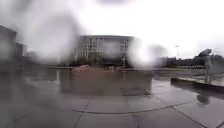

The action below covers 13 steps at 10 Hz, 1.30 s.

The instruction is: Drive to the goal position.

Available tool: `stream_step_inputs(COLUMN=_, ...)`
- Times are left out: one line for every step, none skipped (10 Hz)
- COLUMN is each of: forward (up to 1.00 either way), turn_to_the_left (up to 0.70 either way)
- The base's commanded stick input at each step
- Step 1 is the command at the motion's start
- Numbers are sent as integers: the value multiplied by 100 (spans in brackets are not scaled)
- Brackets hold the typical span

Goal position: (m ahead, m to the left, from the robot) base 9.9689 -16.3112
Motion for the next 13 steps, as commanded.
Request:
stream_step_inputs(forward=70, turn_to_the_left=0)
stream_step_inputs(forward=70, turn_to_the_left=0)
stream_step_inputs(forward=70, turn_to_the_left=0)
stream_step_inputs(forward=70, turn_to_the_left=0)
stream_step_inputs(forward=70, turn_to_the_left=0)
stream_step_inputs(forward=70, turn_to_the_left=0)
stream_step_inputs(forward=70, turn_to_the_left=0)
stream_step_inputs(forward=70, turn_to_the_left=-5)
stream_step_inputs(forward=70, turn_to_the_left=-12)
stream_step_inputs(forward=70, turn_to_the_left=-35)
stream_step_inputs(forward=70, turn_to_the_left=-35)
stream_step_inputs(forward=70, turn_to_the_left=-35)
stream_step_inputs(forward=70, turn_to_the_left=-35)
